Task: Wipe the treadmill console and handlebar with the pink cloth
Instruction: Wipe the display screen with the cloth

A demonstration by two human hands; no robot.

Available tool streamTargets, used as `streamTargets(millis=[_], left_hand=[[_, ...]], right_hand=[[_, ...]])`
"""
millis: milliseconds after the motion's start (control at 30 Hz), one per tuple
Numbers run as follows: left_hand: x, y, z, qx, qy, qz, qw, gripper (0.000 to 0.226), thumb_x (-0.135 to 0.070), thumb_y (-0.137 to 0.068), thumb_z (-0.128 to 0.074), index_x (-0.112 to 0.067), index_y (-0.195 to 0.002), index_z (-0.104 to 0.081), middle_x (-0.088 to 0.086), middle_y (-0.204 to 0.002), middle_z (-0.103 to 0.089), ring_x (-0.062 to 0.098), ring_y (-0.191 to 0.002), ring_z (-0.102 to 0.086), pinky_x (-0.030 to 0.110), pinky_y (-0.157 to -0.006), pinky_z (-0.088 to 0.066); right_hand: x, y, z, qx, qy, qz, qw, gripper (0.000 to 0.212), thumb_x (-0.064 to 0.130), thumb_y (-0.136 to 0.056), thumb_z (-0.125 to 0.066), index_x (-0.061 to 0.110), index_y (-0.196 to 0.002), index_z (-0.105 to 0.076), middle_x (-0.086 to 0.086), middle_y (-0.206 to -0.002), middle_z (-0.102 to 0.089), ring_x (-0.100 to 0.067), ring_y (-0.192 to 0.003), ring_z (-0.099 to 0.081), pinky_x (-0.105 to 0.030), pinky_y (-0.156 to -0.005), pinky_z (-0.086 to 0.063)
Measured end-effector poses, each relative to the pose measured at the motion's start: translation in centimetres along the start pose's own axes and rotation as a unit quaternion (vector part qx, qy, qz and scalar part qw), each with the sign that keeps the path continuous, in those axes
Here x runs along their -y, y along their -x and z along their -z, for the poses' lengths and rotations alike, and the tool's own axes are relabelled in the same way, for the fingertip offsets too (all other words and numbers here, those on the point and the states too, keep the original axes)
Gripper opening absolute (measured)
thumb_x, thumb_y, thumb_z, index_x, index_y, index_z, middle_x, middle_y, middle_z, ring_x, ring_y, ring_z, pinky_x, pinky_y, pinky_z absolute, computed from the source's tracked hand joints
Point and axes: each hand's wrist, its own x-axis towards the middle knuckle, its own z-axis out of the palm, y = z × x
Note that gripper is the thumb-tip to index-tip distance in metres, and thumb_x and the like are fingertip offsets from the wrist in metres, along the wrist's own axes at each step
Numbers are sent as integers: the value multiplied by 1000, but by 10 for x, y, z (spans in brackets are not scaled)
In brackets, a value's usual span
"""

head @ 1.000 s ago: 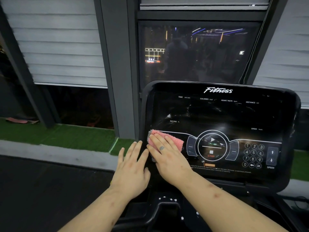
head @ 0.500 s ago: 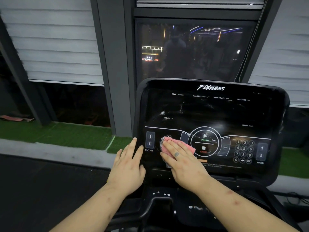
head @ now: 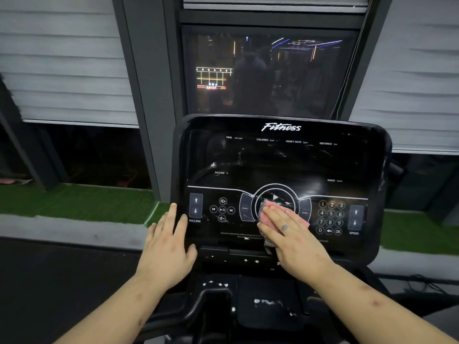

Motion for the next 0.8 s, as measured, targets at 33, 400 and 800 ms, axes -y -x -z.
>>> streamTargets(millis=[33,400,800], left_hand=[[-1,0,0,4,-4,2,1000,77,-48,-96,-58,-16,-160,-30,11,-173,1,31,-156,-18,49,-126,-20],[-9,0,-2,1,-32,20,999,79,-52,-95,-58,-15,-160,-31,12,-173,1,33,-156,-21,53,-126,-20],[-10,0,-3,-2,-39,19,999,77,-50,-95,-56,-14,-159,-32,16,-173,-3,32,-156,-19,52,-127,-17]], right_hand=[[-5,5,2,-3,0,-4,1000,57,14,-92,-39,20,-144,-59,-12,-165,-35,-28,-155,-26,-51,-124,-27],[-59,55,22,-15,-10,-65,998,55,12,-91,-40,16,-142,-62,-14,-164,-36,-30,-155,-27,-58,-117,-37],[-42,60,17,-18,-16,-137,990,65,-3,-79,-67,10,-142,-61,-17,-162,-36,-31,-154,-28,-58,-118,-37]])
